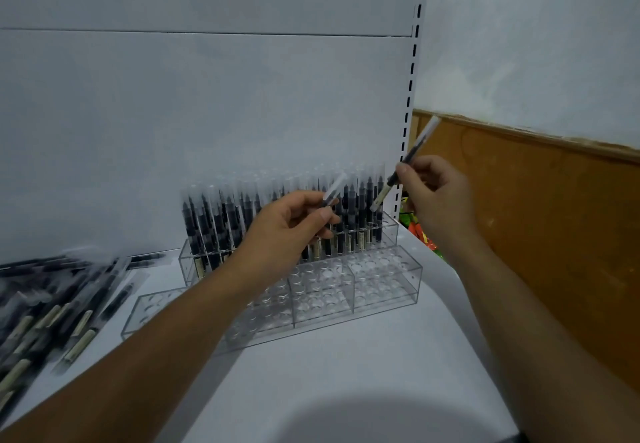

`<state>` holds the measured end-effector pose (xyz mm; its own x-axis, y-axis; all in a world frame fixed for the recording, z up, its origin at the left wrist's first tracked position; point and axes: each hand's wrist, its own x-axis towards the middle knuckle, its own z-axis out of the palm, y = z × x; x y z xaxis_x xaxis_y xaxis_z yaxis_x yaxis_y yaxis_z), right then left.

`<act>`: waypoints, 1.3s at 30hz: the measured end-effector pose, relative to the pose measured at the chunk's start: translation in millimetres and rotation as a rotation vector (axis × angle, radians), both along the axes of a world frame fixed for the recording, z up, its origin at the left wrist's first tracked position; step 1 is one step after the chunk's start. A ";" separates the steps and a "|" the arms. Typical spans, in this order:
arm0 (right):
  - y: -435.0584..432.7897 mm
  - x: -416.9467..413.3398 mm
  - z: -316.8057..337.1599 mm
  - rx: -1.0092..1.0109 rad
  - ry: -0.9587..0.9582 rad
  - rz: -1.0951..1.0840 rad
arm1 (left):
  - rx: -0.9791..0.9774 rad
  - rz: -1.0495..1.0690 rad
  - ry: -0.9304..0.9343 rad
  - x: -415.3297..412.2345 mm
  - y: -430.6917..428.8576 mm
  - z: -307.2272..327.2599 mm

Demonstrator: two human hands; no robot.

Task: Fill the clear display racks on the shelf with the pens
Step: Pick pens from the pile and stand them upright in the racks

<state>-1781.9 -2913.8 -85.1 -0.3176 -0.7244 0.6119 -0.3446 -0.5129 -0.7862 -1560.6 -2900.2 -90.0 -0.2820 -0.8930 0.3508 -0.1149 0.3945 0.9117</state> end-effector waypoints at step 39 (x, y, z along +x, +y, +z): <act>25.2 28.4 5.7 0.159 0.172 0.465 | -0.068 -0.043 -0.162 -2.5 3.8 1.4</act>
